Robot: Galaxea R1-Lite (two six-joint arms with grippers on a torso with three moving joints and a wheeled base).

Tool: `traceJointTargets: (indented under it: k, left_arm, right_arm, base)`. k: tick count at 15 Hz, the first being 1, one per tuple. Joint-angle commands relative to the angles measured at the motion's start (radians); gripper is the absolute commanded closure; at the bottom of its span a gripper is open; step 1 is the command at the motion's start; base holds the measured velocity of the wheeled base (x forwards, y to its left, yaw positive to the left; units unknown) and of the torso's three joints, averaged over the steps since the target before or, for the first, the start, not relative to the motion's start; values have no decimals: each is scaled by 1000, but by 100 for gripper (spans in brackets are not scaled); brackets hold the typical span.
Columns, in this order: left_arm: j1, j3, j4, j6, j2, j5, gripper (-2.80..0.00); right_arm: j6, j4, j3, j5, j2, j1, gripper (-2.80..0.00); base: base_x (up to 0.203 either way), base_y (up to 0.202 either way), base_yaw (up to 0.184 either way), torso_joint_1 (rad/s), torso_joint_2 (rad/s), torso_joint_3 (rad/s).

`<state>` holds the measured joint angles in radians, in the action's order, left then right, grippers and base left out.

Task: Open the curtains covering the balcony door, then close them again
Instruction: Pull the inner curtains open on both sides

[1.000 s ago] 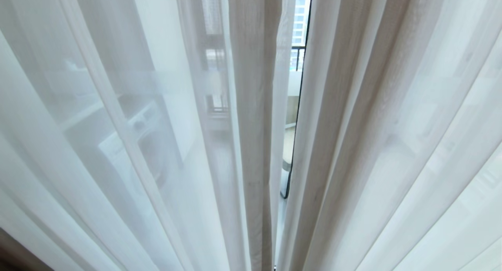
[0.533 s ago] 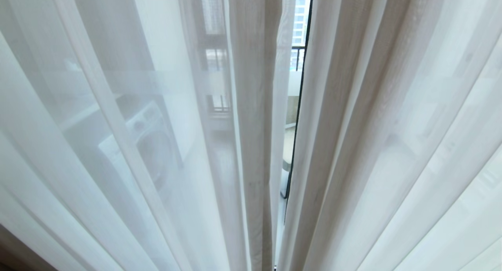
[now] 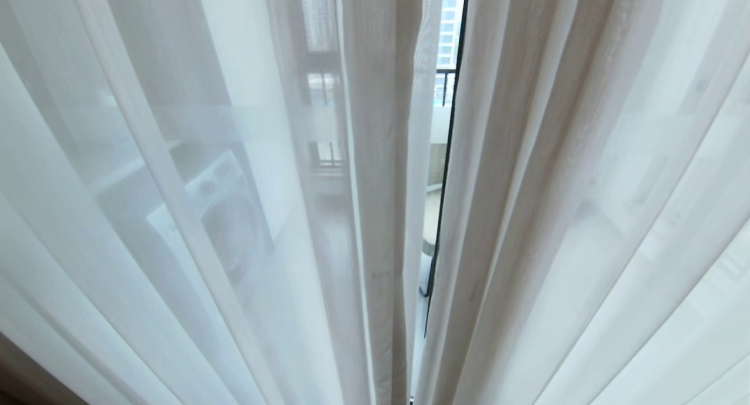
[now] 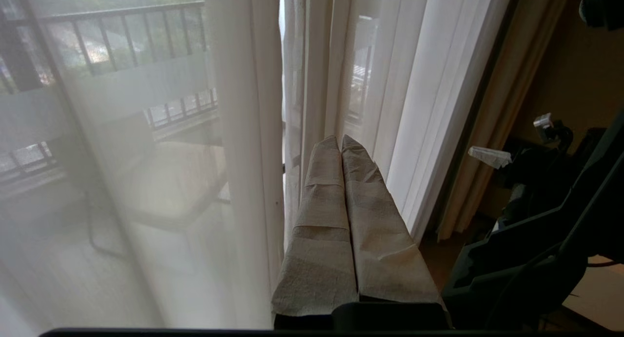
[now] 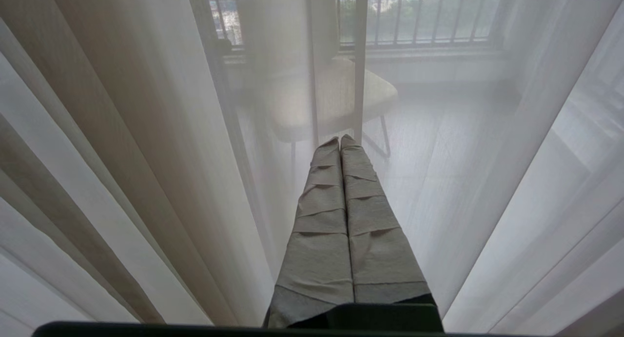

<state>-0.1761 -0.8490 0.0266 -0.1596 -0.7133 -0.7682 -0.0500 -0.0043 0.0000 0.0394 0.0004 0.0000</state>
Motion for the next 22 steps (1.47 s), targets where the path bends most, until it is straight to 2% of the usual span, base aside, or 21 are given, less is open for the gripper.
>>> traceJointTargets:
  k: [1,6,8,10,14,15,17,20,22]
  left_arm:
    - [-89,-81,0,-2,-137,-10,0]
    - [-253,-275,0,11,-347,3,0]
    - [-301,-355,-2,42,-428,43,0]
    - [-372,-422,-5,80,-488,152,0]
    - [-546,-483,-9,142,-564,437,0]
    - [-582,-491,-6,148,-582,489,-280]
    - [-624,-502,0,153,-610,524,-280]
    - [-636,-534,1,188,-641,550,-280]
    - [-652,-561,1,218,-668,639,-280]
  right_arm:
    - [-1,0,0,1,0,0,0]
    - [-1,0,0,1,0,0,0]
    - [-1,0,0,1,0,0,0]
    - [-1,0,0,1,0,0,0]
    - [-1,0,0,1,0,0,0]
    - [-1,0,0,1,0,0,0]
    - [-1,0,0,1,0,0,0]
    - [-1,0,0,1,0,0,0]
    - [-1,0,0,1,0,0,0]
  base:
    - [0,0,0,0,0,0]
    - [0,0,0,0,0,0]
    - [0,0,0,0,0,0]
    - [0,0,0,0,0,0]
    - [0,0,0,0,0,0]
    - [0,0,0,0,0,0]
    - [0,0,0,0,0,0]
    - [0,0,0,0,0,0]
    - [0,0,0,0,0,0]
